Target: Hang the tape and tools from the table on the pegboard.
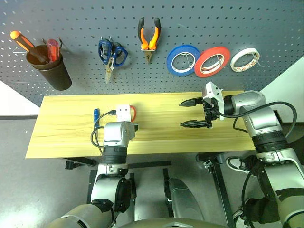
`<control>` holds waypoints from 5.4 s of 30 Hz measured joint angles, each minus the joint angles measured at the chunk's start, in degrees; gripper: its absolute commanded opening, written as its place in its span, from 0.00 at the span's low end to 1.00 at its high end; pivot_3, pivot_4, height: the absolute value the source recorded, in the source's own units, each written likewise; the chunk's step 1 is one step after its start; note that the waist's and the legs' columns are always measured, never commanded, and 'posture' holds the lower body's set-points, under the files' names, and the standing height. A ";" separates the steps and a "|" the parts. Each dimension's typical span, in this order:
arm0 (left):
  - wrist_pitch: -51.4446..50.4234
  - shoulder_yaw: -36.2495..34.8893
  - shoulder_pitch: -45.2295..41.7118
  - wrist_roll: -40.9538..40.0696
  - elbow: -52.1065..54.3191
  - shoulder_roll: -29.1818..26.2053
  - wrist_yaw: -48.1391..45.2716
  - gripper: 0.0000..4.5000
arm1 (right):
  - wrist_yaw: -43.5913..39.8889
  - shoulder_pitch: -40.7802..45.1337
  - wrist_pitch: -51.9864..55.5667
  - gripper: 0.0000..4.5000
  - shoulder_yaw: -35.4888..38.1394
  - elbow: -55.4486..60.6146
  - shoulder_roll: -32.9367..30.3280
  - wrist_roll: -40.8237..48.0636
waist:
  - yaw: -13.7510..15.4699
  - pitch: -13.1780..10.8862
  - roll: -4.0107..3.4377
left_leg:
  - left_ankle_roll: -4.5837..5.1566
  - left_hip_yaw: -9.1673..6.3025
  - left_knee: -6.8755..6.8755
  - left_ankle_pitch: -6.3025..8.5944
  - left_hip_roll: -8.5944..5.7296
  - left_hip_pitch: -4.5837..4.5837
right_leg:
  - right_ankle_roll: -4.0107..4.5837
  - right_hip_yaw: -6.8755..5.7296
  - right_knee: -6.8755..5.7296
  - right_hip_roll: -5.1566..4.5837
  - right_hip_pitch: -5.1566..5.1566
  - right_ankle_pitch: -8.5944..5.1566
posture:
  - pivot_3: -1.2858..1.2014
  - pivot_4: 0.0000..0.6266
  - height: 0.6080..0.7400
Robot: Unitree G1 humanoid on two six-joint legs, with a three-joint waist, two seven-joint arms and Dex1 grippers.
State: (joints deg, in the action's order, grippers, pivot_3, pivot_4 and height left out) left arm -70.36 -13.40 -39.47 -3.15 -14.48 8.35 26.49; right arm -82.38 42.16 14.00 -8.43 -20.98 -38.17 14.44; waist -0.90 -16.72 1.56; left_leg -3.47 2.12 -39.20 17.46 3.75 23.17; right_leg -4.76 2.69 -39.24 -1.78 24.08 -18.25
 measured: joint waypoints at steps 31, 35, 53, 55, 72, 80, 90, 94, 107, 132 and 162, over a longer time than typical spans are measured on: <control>4.59 -0.90 -0.93 0.13 -2.21 0.16 4.00 0.00 | 0.53 0.01 -0.16 1.00 0.04 1.64 -0.41 -0.24 | -0.11 -0.14 -0.02 | -0.14 0.01 0.04 -0.07 -0.03 -0.13 | -0.03 -0.01 -0.01 -0.04 -0.10 0.02 | 0.51 0.51 1.00; 4.34 -0.95 -0.78 0.13 -1.56 0.11 3.71 0.00 | 0.60 0.15 -0.26 1.00 0.05 1.64 -0.41 -0.23 | -0.08 -0.13 -0.02 | -0.15 0.01 0.04 -0.08 -0.04 -0.13 | -0.03 -0.01 0.00 -0.04 -0.10 0.02 | 0.51 0.49 1.00; 3.33 -1.98 4.85 -3.05 5.20 0.44 -5.07 0.74 | 0.69 1.01 -2.04 1.00 0.10 1.63 -0.40 -0.29 | -0.01 -0.11 -0.04 | -0.21 0.00 0.05 -0.11 -0.06 -0.10 | -0.04 -0.05 0.01 -0.05 -0.10 0.02 | 0.52 0.45 1.00; 3.70 -2.05 4.71 -3.05 4.90 0.16 -5.16 0.87 | 0.90 1.01 -2.04 1.00 0.10 1.63 -0.40 -0.33 | -0.04 -0.11 -0.04 | -0.21 -0.01 0.05 -0.11 -0.05 -0.11 | -0.04 -0.05 0.00 -0.02 -0.10 0.02 | 0.52 0.44 1.00; -4.38 0.05 2.86 -2.31 9.28 -8.85 -10.55 1.00 | 2.59 -0.06 -1.93 1.00 0.10 1.79 -0.52 -0.74 | -0.06 -0.11 -0.04 | -0.23 -0.03 0.02 -0.12 -0.06 0.11 | -0.06 -0.10 -0.01 -0.06 0.13 0.04 | 0.52 0.44 1.00; 0.19 4.35 1.77 -2.60 -1.17 -15.04 -20.98 1.00 | 3.86 -0.22 -1.87 1.00 0.11 1.90 -0.57 -0.88 | 0.19 -0.11 -0.05 | -0.26 -0.02 0.00 -0.14 -0.08 0.12 | -0.06 -0.14 -0.01 -0.10 0.14 0.04 | 0.51 0.44 1.00; 0.83 5.38 1.44 -2.19 -2.45 -15.55 -23.72 0.73 | 4.47 -0.22 -1.52 1.00 0.11 2.19 -0.74 -0.95 | 0.06 -0.10 -0.06 | -0.25 -0.03 0.00 -0.14 -0.11 0.11 | -0.07 -0.14 -0.05 -0.12 0.13 0.04 | 0.51 0.45 1.00; 1.01 5.70 1.44 -2.16 -2.55 -15.58 -23.75 0.43 | 4.48 -0.22 -1.41 1.00 0.11 2.19 -0.74 -1.00 | -0.09 -0.10 -0.06 | -0.25 -0.02 0.00 -0.13 -0.10 0.08 | -0.06 -0.13 -0.07 -0.11 0.13 0.04 | 0.52 0.46 1.00; -0.20 4.11 3.18 -2.15 0.42 -14.45 -22.97 0.07 | 3.79 0.03 -1.92 1.00 0.05 1.67 -0.79 -2.35 | -0.04 -0.10 -0.06 | -0.25 -0.01 0.00 -0.14 -0.06 0.06 | -0.06 -0.12 -0.11 -0.08 0.13 0.04 | 0.52 0.46 1.00; 32.65 17.96 37.99 0.03 38.36 -28.61 -38.61 0.07 | 0.09 6.89 3.14 1.00 2.29 -0.71 0.88 2.74 | 0.57 0.37 -0.08 | -0.28 -0.04 0.01 -0.15 -0.04 0.19 | -0.06 -0.16 -0.03 -0.25 0.17 0.04 | 0.55 0.27 1.00; 74.20 9.28 30.90 -6.11 29.83 -26.69 -47.57 0.07 | 0.01 14.33 9.53 1.00 9.47 -3.47 3.00 11.19 | 1.68 6.17 -0.35 | -0.25 0.33 -0.01 -0.13 -0.08 0.14 | -0.05 -0.05 -0.08 0.06 0.19 0.04 | 0.55 0.15 1.00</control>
State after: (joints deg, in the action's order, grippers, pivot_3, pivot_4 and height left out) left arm 3.84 -4.12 -8.57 -9.25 15.35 -18.34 -21.07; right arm -82.36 56.48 23.53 1.04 -24.45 -35.17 25.63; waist 0.78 -10.54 1.20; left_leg -3.72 2.44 -39.21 17.33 3.66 23.31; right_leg -4.81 2.65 -39.32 -1.71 24.27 -18.20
